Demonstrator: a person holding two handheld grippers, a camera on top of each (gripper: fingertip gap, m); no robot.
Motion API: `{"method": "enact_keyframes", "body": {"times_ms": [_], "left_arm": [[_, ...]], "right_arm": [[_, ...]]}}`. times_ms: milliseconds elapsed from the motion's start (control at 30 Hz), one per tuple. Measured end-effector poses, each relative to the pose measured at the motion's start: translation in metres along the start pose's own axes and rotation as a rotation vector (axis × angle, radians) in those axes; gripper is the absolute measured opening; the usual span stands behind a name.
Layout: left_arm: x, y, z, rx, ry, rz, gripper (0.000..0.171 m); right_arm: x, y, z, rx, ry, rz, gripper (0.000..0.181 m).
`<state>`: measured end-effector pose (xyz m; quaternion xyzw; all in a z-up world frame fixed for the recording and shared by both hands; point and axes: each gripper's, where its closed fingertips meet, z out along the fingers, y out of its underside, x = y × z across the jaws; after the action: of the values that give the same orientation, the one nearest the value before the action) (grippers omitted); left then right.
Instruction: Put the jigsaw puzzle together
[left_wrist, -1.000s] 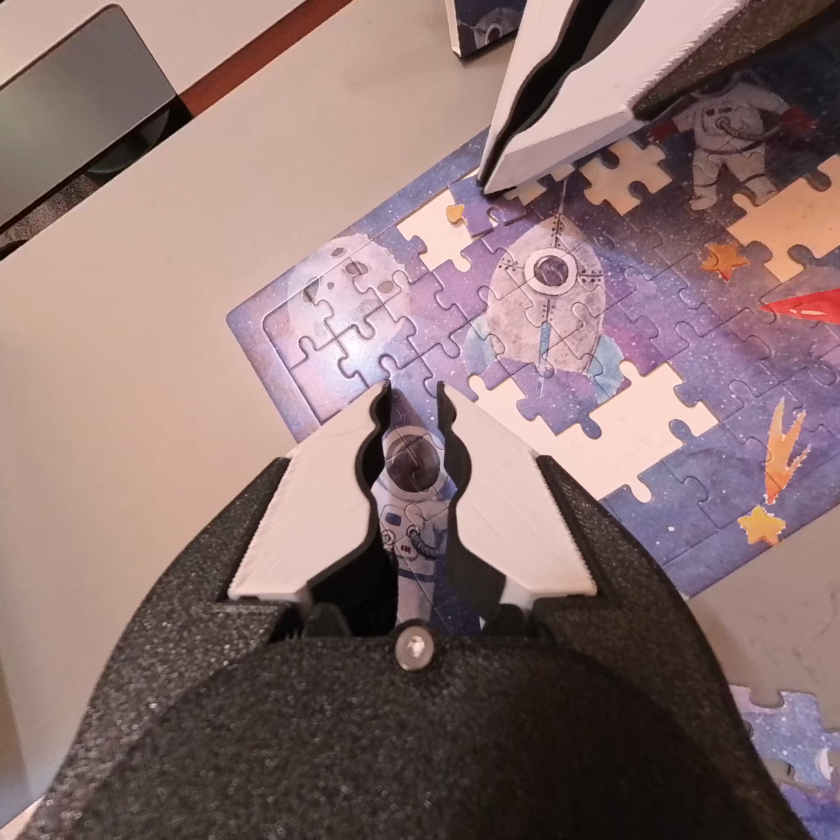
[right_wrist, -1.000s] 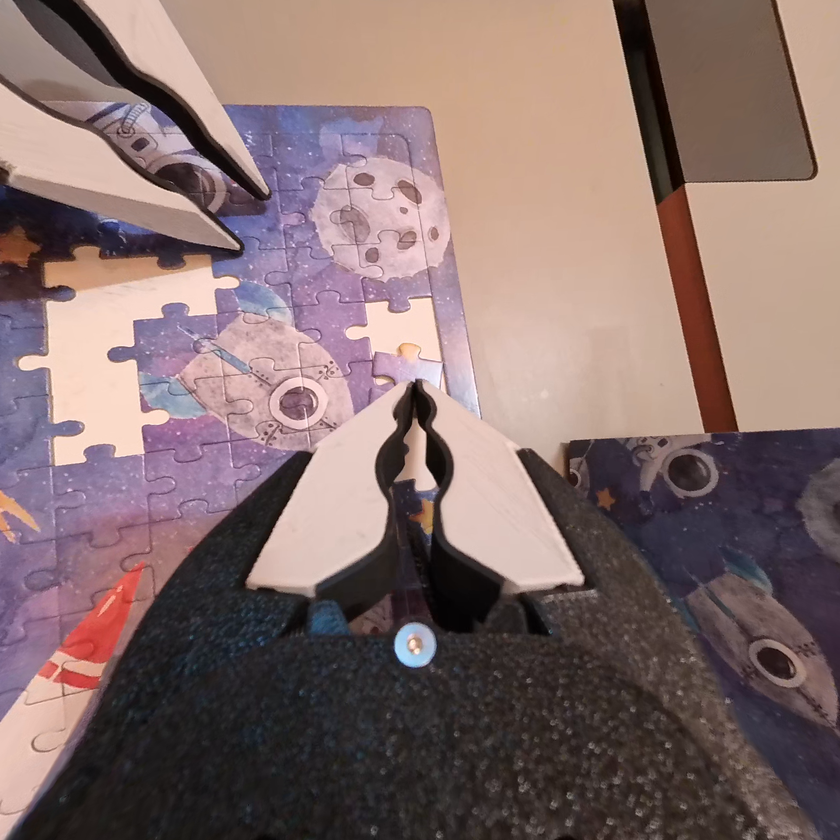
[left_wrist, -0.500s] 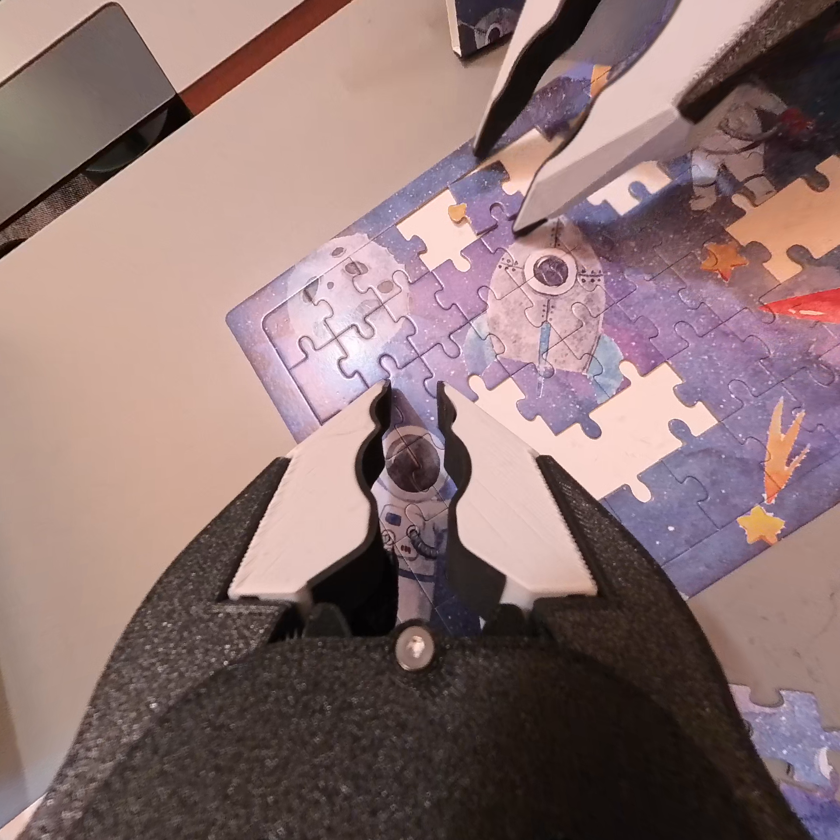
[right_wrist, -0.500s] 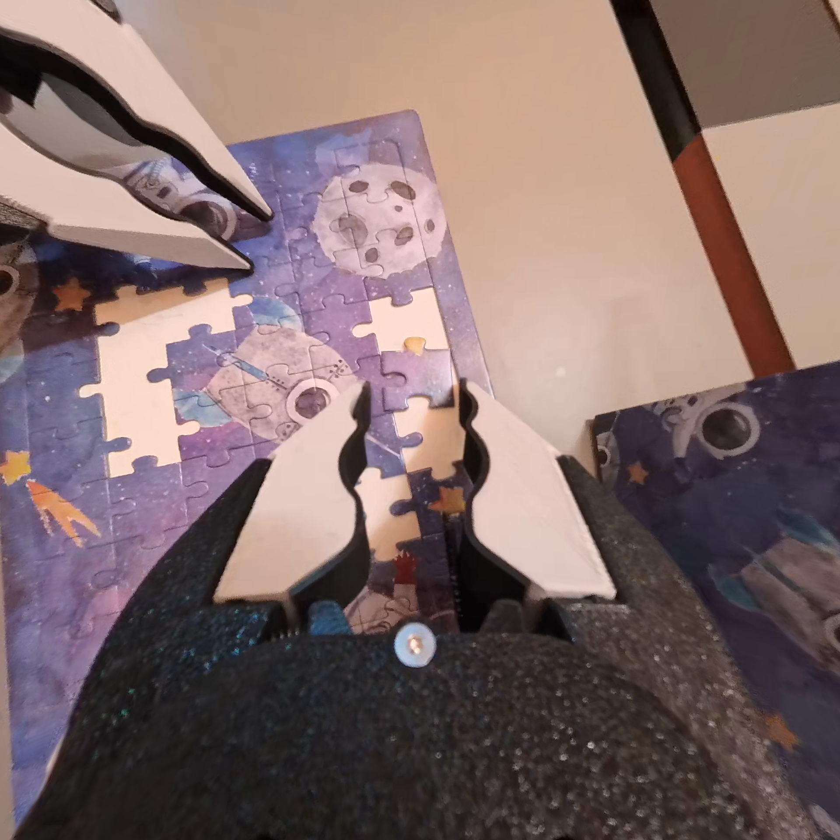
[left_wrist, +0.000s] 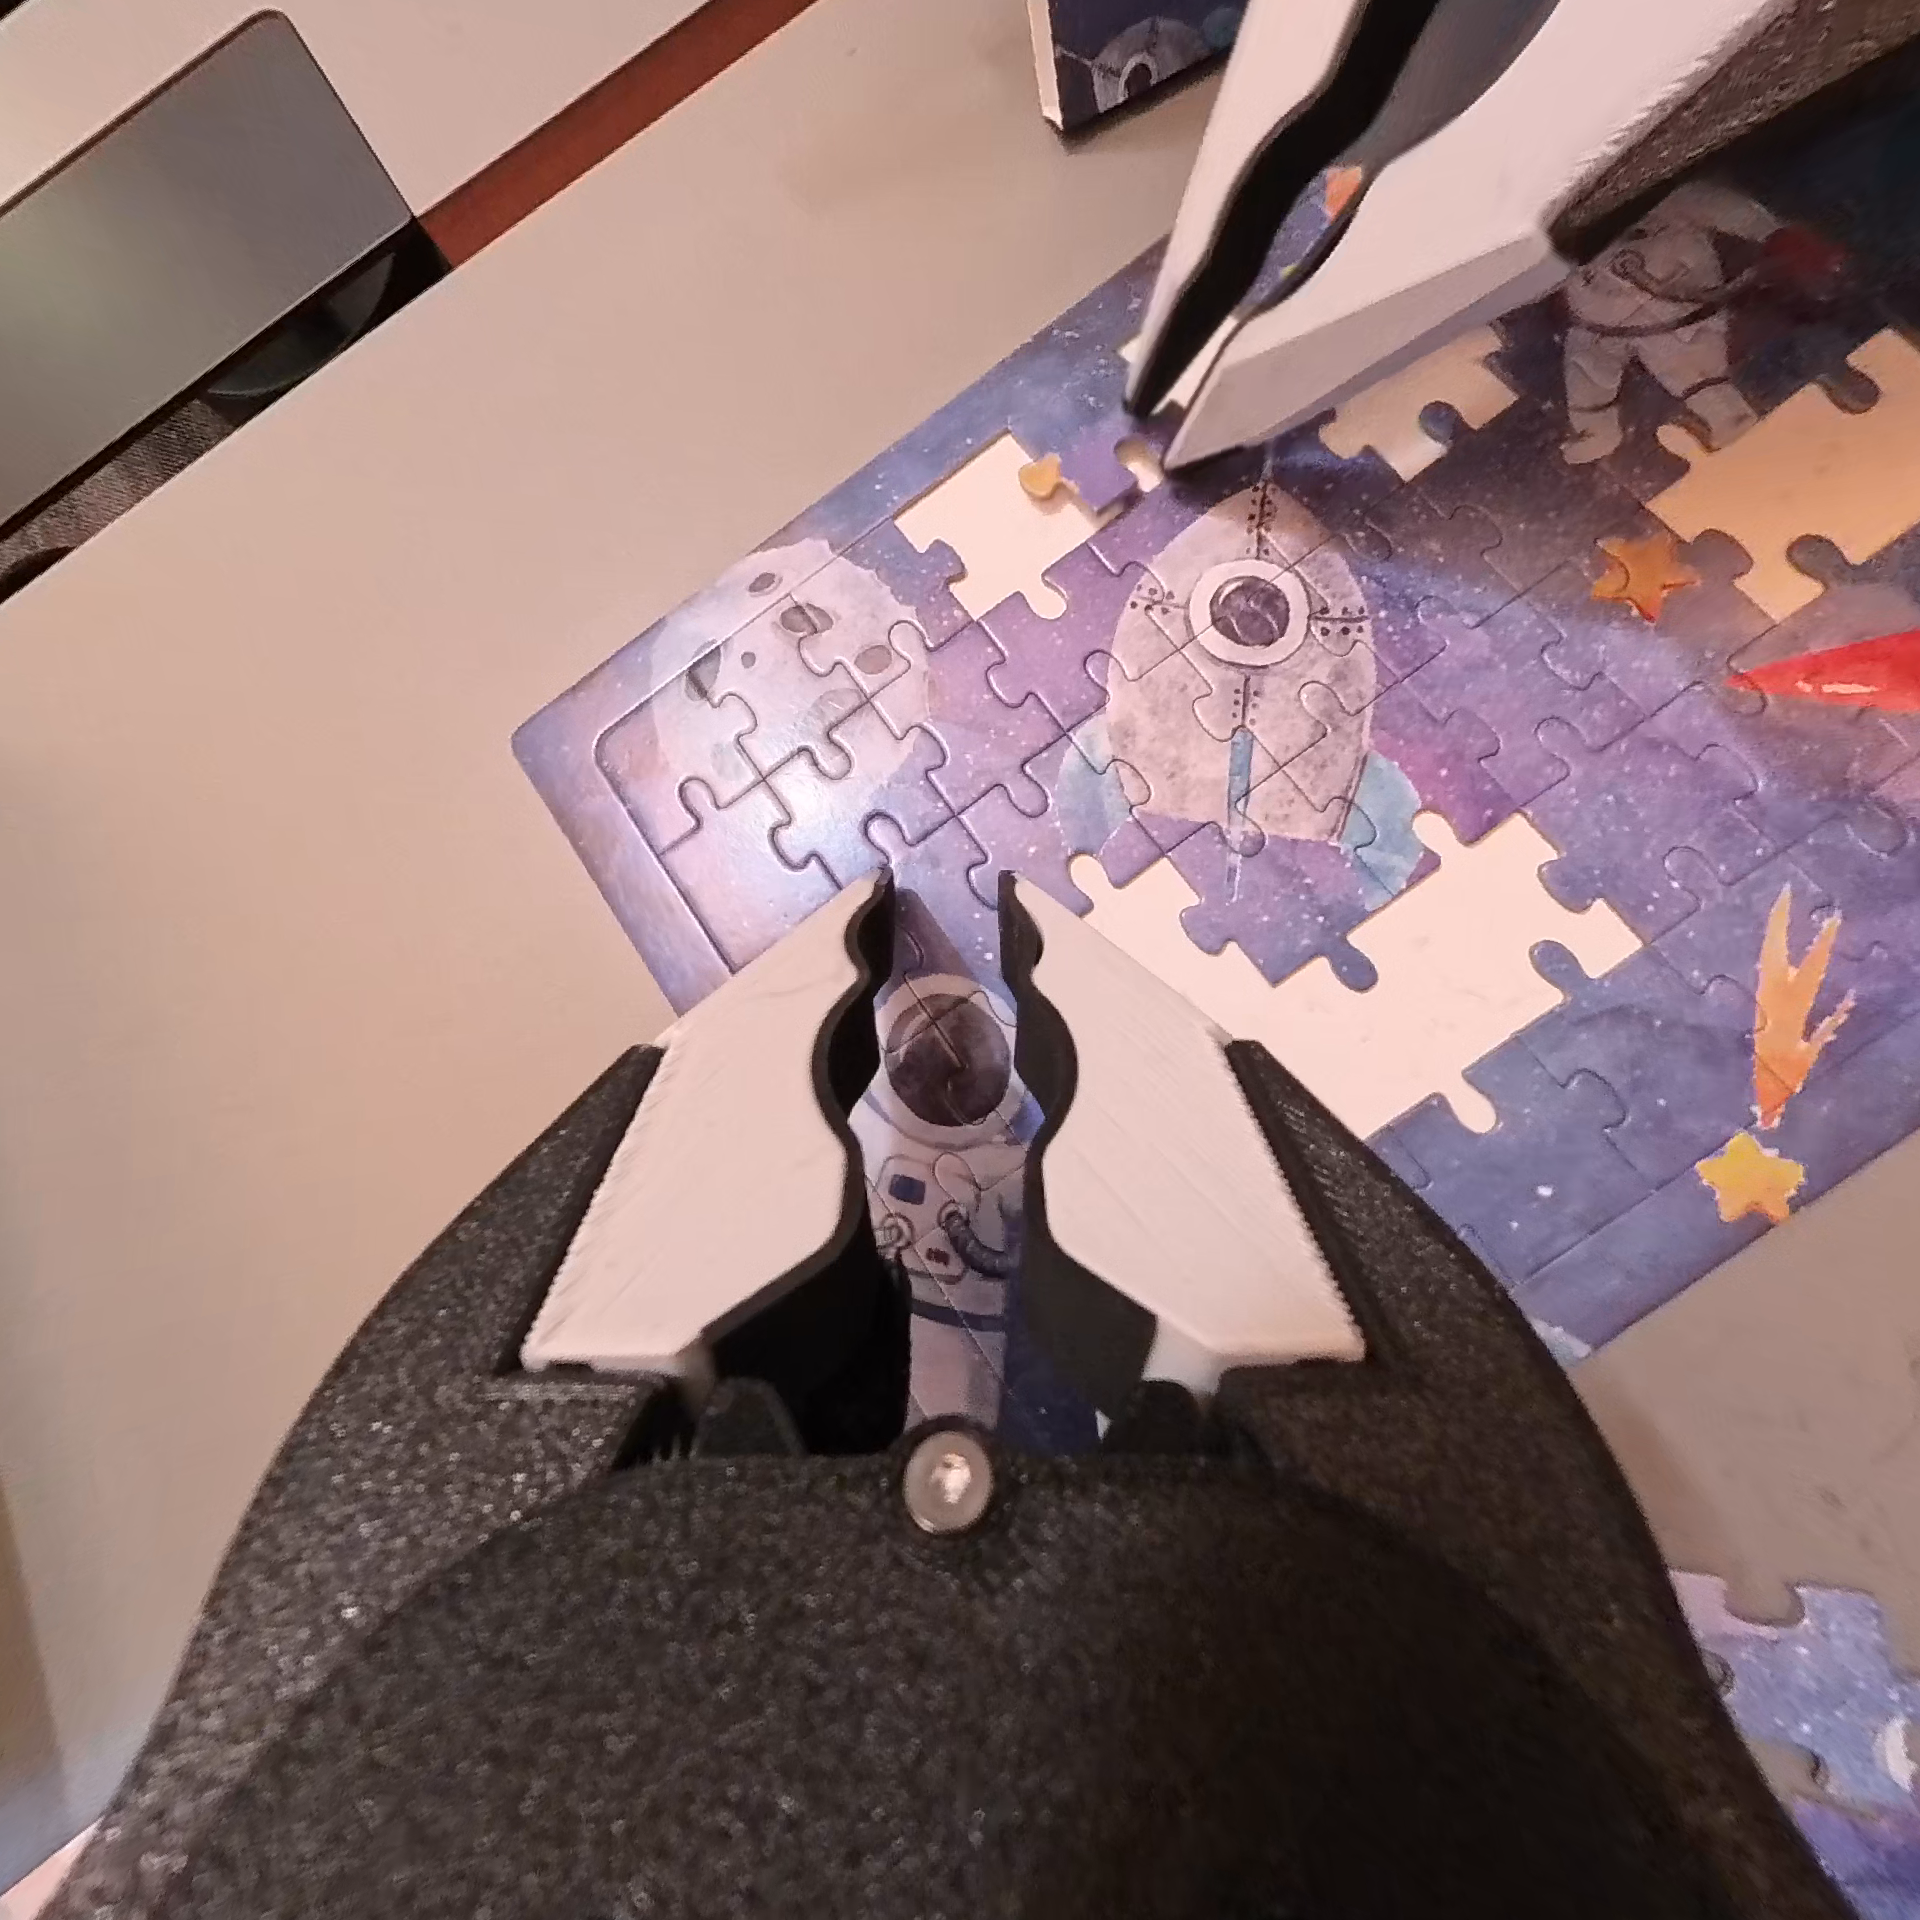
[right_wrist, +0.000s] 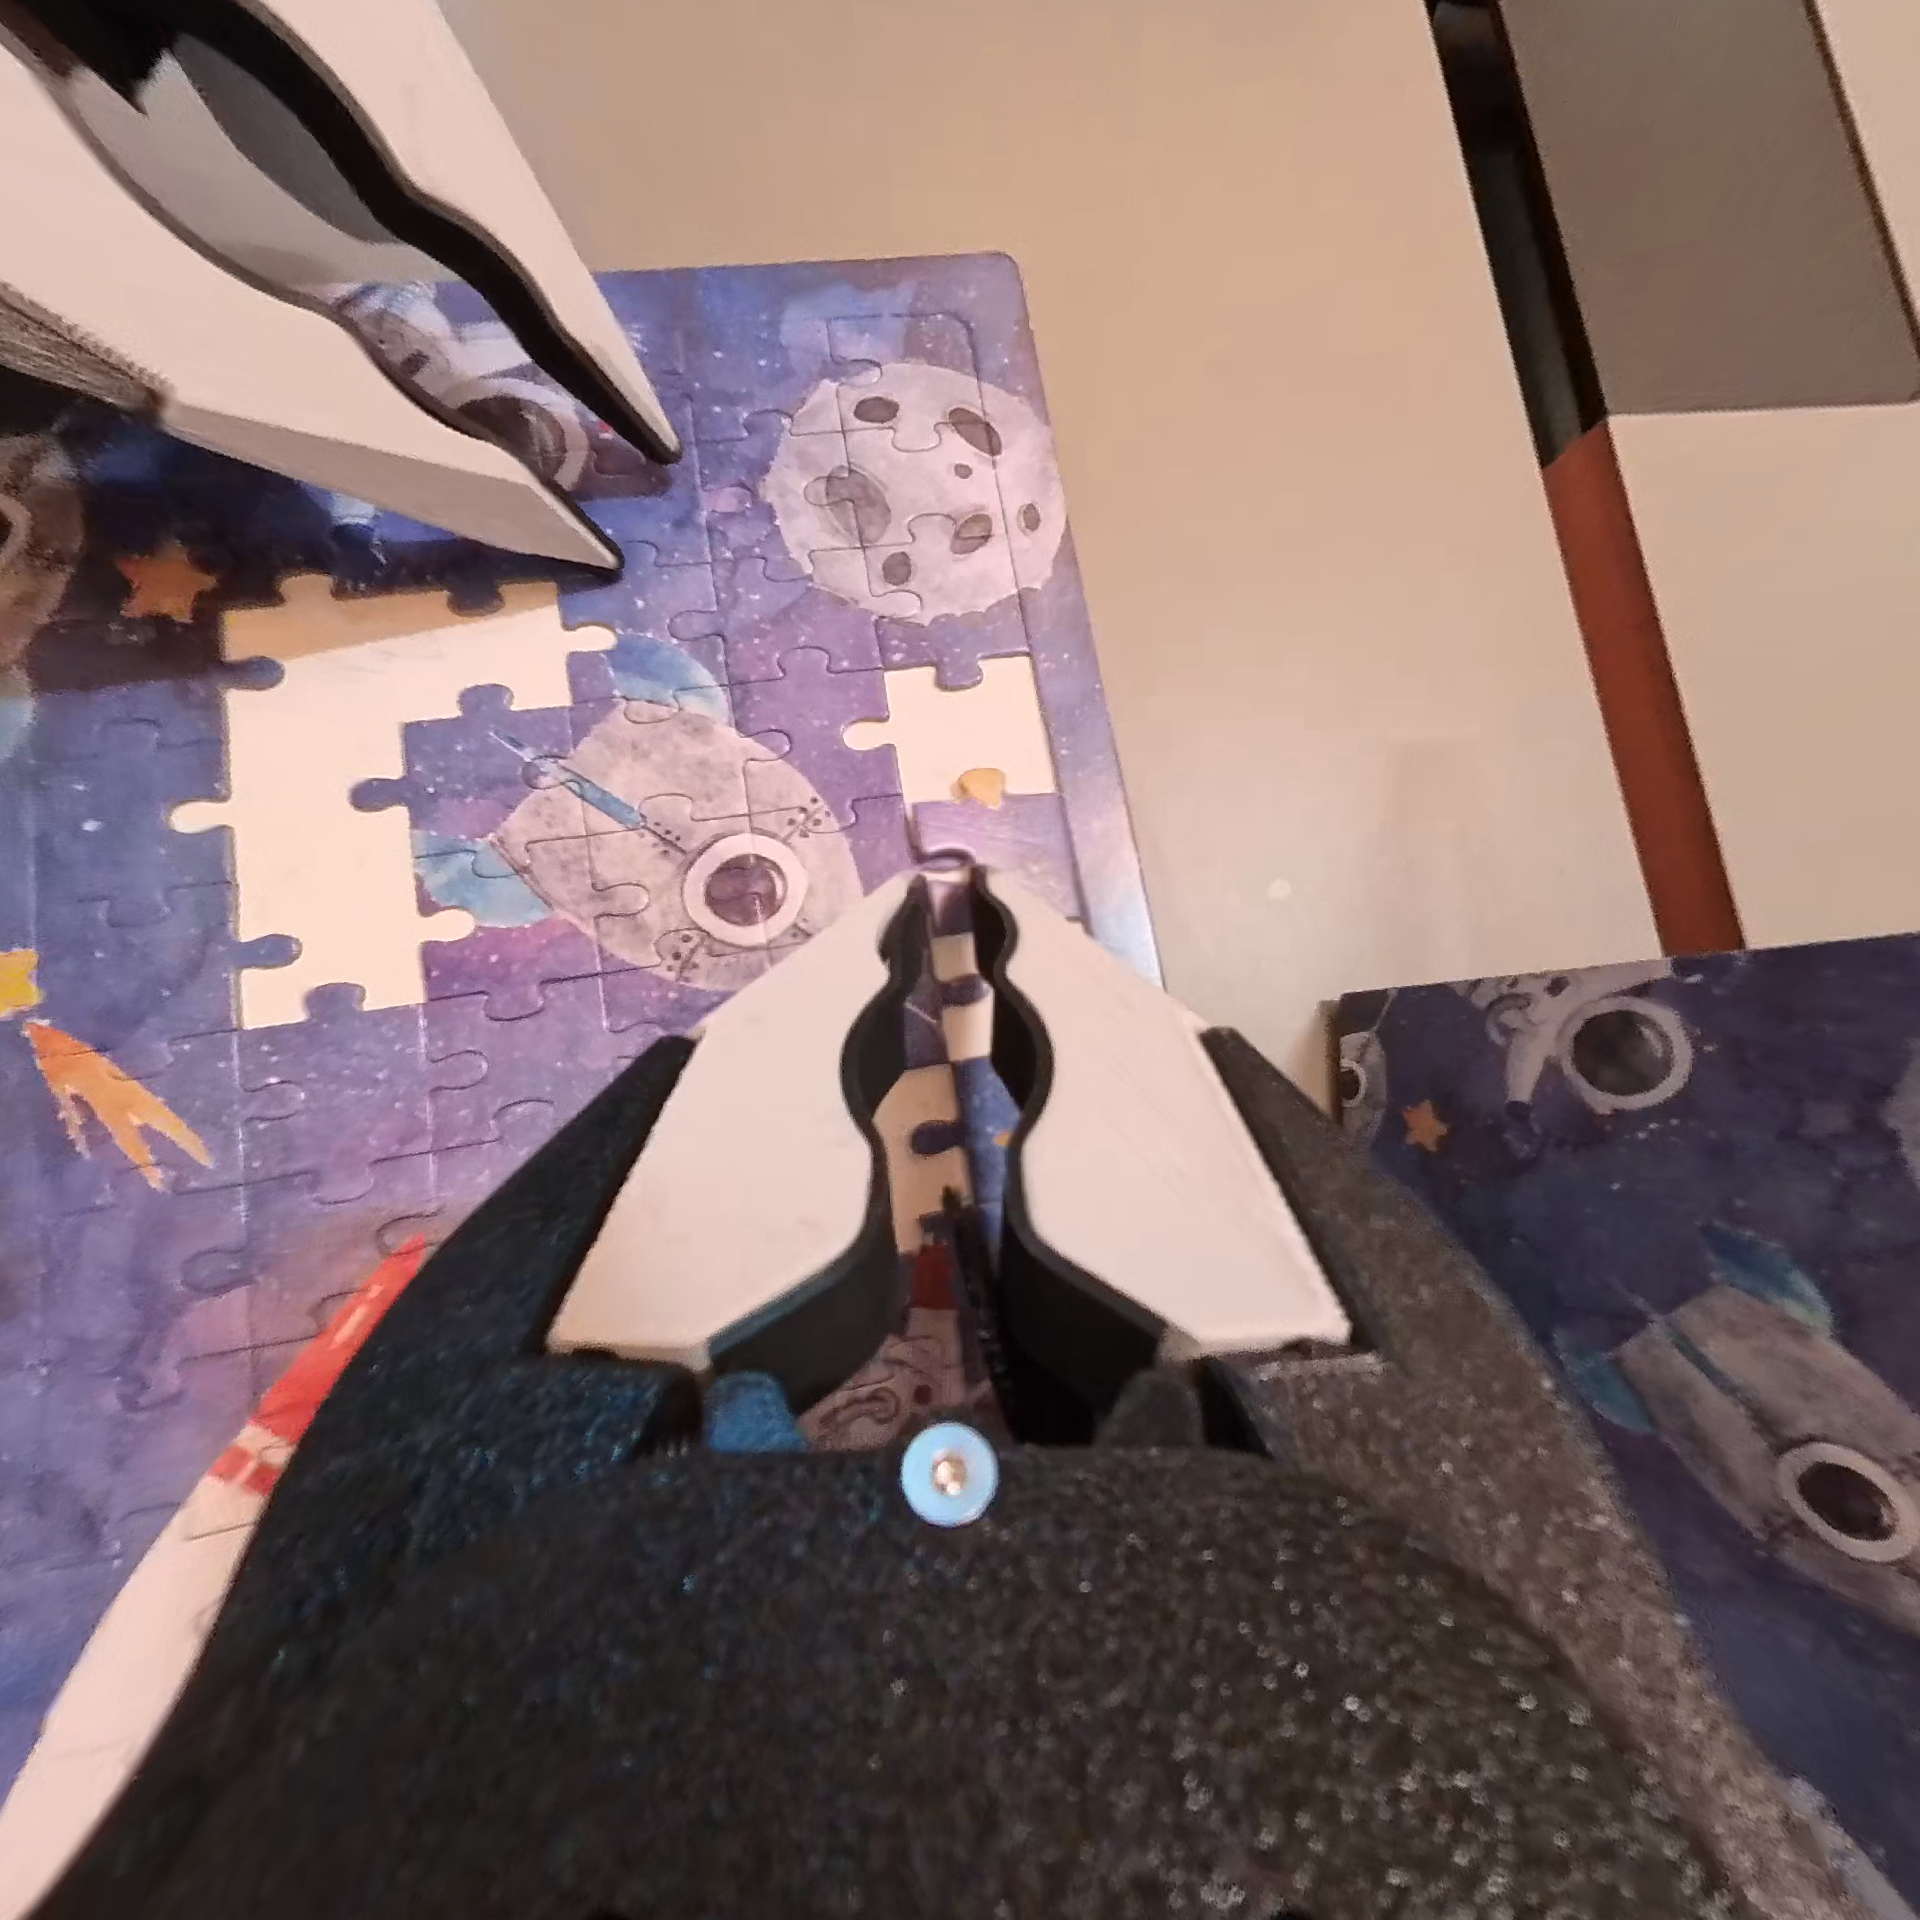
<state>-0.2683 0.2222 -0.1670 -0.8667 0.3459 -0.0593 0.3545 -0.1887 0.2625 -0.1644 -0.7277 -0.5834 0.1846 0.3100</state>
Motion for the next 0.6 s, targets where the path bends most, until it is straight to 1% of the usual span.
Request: {"method": "enact_keyframes", "body": {"times_ms": [33, 67, 100, 133, 200, 267, 367, 467, 600], "left_arm": [[0.0, 0.0, 0.0, 0.0, 0.001, -0.002, 0.02], [0.0, 0.0, 0.0, 0.001, 0.003, -0.004, 0.02], [0.0, 0.0, 0.0, 0.001, 0.005, -0.006, 0.02], [0.0, 0.0, 0.0, 0.001, 0.007, -0.009, 0.019], [0.0, 0.0, 0.0, 0.002, 0.01, -0.015, 0.02], [0.0, 0.0, 0.0, 0.002, 0.012, -0.018, 0.019], [0.0, 0.0, 0.0, 0.002, 0.013, -0.018, 0.019], [0.0, 0.0, 0.0, 0.002, 0.011, -0.016, 0.019], [0.001, 0.0, 0.0, 0.003, 0.013, -0.018, 0.019]], "right_arm": [[-0.005, -0.002, -0.002, 0.009, -0.029, 0.013, 0.005], [-0.01, -0.003, -0.005, 0.009, -0.07, 0.041, 0.009], [-0.011, -0.002, -0.007, 0.001, -0.092, 0.075, 0.016], [-0.008, 0.0, -0.008, -0.011, -0.09, 0.108, 0.021], [-0.005, 0.005, -0.007, -0.029, -0.089, 0.153, 0.023], [-0.004, 0.01, -0.003, -0.057, -0.073, 0.156, 0.025], [-0.001, 0.007, -0.001, -0.044, -0.057, 0.164, 0.023], [-0.005, 0.006, 0.001, -0.029, -0.104, 0.2, 0.01], [-0.005, 0.006, 0.001, -0.025, -0.111, 0.199, 0.01]]}}
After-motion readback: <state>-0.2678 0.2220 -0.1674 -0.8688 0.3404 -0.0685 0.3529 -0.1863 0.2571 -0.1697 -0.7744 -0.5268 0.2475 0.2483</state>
